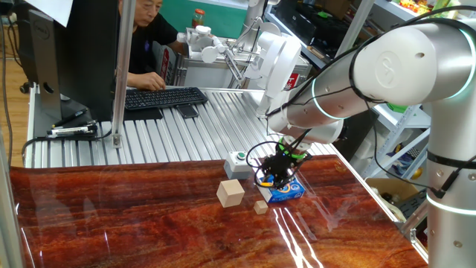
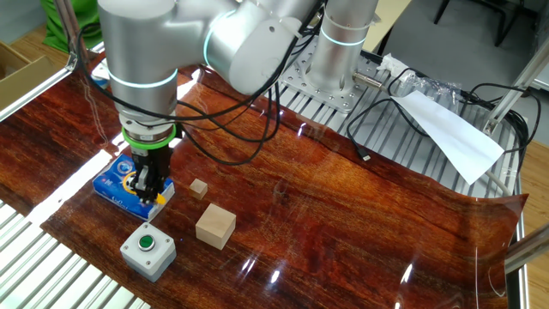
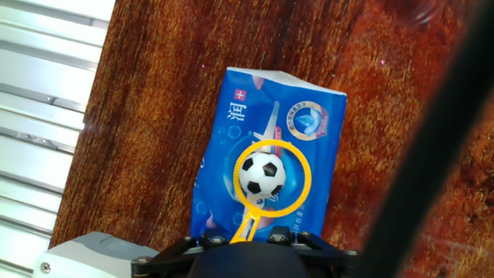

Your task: Remove the bubble ring from the ball

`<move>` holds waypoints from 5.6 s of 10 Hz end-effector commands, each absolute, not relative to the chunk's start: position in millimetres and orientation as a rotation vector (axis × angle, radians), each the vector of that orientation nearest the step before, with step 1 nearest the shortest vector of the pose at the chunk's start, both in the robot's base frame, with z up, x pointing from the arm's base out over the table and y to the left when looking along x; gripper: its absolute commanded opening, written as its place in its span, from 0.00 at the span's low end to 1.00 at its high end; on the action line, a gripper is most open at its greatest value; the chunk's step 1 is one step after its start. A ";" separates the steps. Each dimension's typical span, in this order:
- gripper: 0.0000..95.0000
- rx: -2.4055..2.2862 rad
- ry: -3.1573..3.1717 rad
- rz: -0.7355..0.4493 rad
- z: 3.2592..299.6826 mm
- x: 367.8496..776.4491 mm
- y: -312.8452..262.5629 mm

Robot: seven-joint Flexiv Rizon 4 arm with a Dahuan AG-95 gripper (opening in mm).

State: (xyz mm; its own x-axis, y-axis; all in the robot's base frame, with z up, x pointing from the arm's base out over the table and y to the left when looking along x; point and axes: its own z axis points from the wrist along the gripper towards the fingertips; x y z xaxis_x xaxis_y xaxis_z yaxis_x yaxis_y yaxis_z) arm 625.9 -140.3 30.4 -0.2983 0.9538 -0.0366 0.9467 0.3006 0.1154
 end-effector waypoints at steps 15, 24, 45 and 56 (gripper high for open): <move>0.00 1.763 2.487 0.092 51.3 622.7 -143.2; 0.00 1.659 2.573 0.090 78.0 615.7 -148.8; 0.00 0.328 3.125 0.140 126.3 515.3 -86.9; 0.00 0.125 3.131 0.035 97.4 496.7 -76.7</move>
State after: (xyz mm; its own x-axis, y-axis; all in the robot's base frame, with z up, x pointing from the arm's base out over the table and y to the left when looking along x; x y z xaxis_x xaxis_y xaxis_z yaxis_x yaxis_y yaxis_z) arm 496.7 -76.0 95.0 -0.9969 0.0789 -0.0063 0.0787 0.9966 0.0248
